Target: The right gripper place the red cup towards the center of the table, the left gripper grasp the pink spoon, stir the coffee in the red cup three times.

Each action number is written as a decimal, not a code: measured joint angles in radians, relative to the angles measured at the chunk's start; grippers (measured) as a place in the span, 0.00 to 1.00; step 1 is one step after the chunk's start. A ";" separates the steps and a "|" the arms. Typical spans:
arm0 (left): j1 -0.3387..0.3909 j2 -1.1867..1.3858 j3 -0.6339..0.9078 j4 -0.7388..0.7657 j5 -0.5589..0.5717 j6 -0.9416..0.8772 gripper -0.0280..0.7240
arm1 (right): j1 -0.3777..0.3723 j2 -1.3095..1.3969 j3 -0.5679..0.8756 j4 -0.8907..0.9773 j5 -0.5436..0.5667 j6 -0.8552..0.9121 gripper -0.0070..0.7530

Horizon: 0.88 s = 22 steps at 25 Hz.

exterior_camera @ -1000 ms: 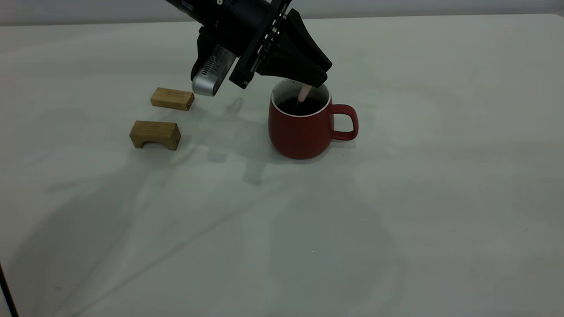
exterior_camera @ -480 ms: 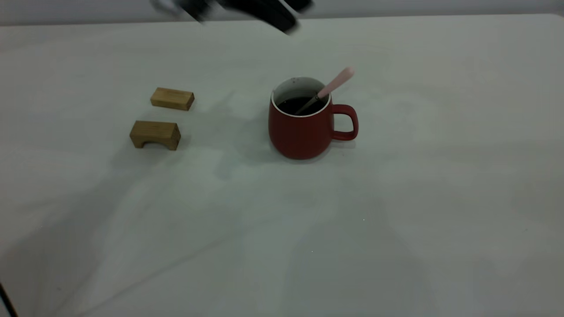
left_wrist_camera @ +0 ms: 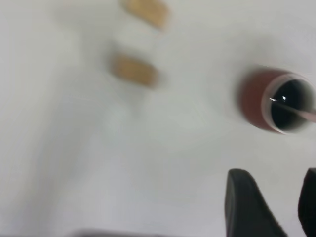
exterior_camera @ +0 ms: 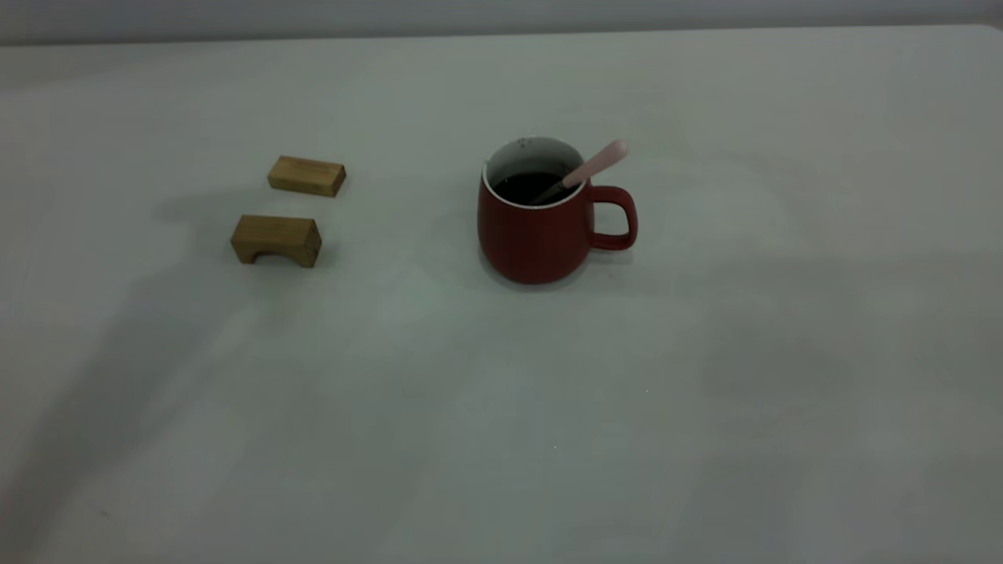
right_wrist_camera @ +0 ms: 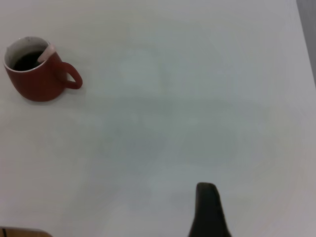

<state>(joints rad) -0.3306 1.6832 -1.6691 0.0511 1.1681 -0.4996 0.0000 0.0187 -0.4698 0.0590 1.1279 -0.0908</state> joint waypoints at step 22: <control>0.104 -1.005 0.935 0.180 0.000 0.232 0.49 | 0.000 0.000 0.000 0.000 0.000 0.000 0.78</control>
<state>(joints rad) -0.2263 0.6786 -0.7341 0.2311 1.1681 -0.2677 0.0000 0.0187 -0.4698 0.0590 1.1283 -0.0908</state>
